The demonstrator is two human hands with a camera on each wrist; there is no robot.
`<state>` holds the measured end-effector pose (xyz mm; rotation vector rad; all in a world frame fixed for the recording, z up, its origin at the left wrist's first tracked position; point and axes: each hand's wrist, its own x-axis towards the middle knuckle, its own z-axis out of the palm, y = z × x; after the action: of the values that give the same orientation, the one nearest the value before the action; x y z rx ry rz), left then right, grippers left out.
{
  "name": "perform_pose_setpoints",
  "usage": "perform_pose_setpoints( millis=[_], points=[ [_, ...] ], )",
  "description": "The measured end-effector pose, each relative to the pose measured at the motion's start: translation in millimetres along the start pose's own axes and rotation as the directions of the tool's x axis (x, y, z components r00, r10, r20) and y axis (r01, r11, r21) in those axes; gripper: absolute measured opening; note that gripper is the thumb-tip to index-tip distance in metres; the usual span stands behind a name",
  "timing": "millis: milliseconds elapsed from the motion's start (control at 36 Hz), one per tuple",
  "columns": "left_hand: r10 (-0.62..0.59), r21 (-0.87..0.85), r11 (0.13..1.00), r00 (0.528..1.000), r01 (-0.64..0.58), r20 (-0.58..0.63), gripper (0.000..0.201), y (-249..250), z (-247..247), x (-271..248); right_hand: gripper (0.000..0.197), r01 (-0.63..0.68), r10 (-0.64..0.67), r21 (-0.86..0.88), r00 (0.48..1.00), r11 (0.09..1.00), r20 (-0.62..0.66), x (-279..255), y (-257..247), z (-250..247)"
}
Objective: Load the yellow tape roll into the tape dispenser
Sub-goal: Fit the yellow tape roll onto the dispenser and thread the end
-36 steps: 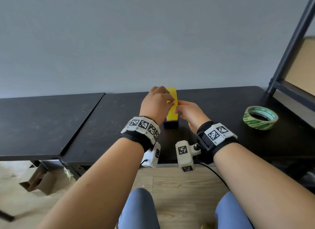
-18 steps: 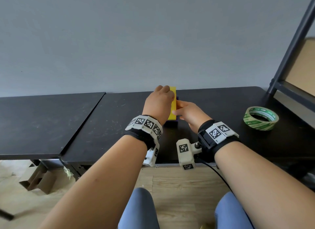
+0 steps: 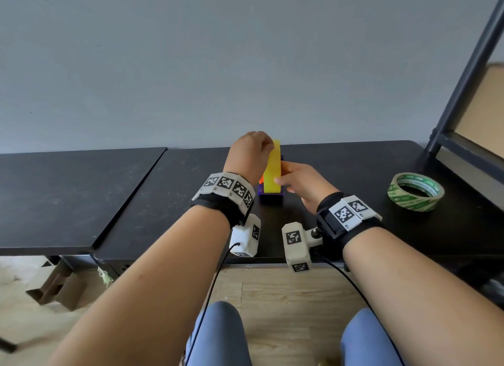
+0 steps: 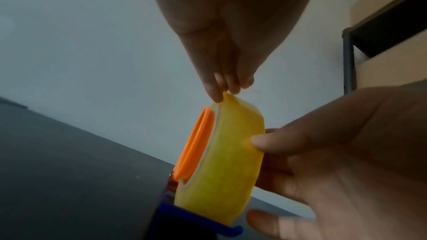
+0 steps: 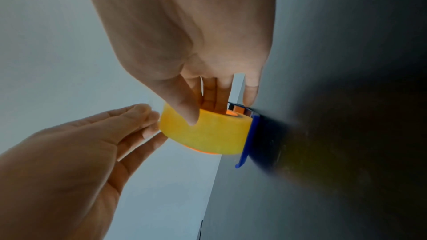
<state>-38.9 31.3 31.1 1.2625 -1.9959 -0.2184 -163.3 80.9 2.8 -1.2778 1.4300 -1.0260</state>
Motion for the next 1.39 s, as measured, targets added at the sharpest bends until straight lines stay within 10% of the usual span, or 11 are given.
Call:
perform_pose_setpoints(
  millis=[278,500,833,1389],
  points=[
    [-0.283,-0.306,0.914,0.959,0.268,-0.006,0.035,-13,-1,-7,0.062,0.091,-0.073,0.130,0.988,0.987,-0.134,4,0,-3],
    [-0.418,-0.473,0.733,0.872,0.489,0.253,0.036,-32,8,-11,0.058,0.291,-0.317,-0.140,0.920,0.947,-0.233,10,0,0],
    [-0.369,-0.555,0.688,0.884,0.467,0.286,0.022,-34,20,-11,0.016,0.358,-0.411,-0.205,0.828,0.911,-0.380,18,0,4],
    [-0.273,-0.567,0.722,0.916,0.396,0.293,0.015,-34,17,-25,0.010,0.374,-0.386,-0.116,0.819,0.920,-0.425,26,-4,0]
  ],
)
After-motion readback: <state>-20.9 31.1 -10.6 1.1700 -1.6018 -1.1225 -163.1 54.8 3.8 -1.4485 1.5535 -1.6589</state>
